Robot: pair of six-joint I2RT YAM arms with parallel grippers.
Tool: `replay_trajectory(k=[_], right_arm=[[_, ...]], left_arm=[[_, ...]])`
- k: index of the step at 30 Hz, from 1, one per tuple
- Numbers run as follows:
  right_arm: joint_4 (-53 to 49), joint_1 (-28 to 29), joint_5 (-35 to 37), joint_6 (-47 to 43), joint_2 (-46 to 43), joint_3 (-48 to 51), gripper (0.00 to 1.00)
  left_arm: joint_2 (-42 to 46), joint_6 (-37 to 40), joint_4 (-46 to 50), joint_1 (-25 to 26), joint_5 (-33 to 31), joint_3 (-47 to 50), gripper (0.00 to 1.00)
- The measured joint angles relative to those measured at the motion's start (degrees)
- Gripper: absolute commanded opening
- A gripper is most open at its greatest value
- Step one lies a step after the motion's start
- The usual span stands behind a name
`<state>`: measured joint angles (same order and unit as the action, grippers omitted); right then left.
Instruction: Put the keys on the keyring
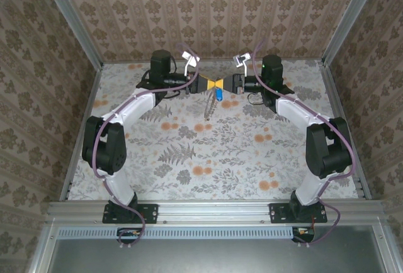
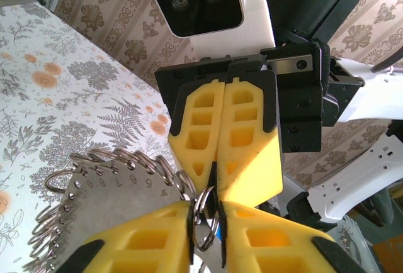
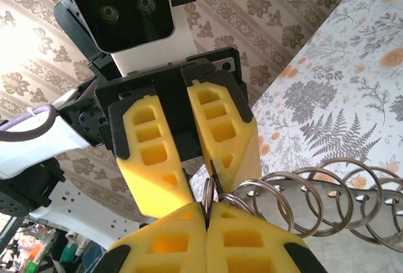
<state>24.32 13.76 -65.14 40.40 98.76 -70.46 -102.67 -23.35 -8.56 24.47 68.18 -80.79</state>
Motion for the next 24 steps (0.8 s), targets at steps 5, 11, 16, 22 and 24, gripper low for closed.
replay_trajectory(k=[5, 11, 16, 22, 24], right_arm=[[-0.63, 0.00, 0.00, -0.24, 0.00, 0.00, 0.00], [-0.63, 0.00, -0.02, -0.83, 0.00, 0.00, 0.00], [-0.66, 0.00, 0.00, -1.25, 0.00, 0.00, 0.00], [-0.83, -0.04, 0.33, -1.22, 0.00, 0.00, 0.31], [-1.01, -0.04, 0.81, -1.05, 0.00, 0.00, 0.42]], left_arm=[[0.00, -0.02, -0.37, -0.02, 0.00, -0.02, 0.22], [0.00, -0.52, -0.85, -0.13, -0.48, 0.00, 0.12], [0.00, -0.96, -1.18, -0.15, -0.44, 0.00, 0.01], [0.00, -1.73, -2.12, -0.13, -0.42, 0.07, 0.00], [0.00, -2.29, -3.39, 0.11, -0.55, 0.33, 0.00]])
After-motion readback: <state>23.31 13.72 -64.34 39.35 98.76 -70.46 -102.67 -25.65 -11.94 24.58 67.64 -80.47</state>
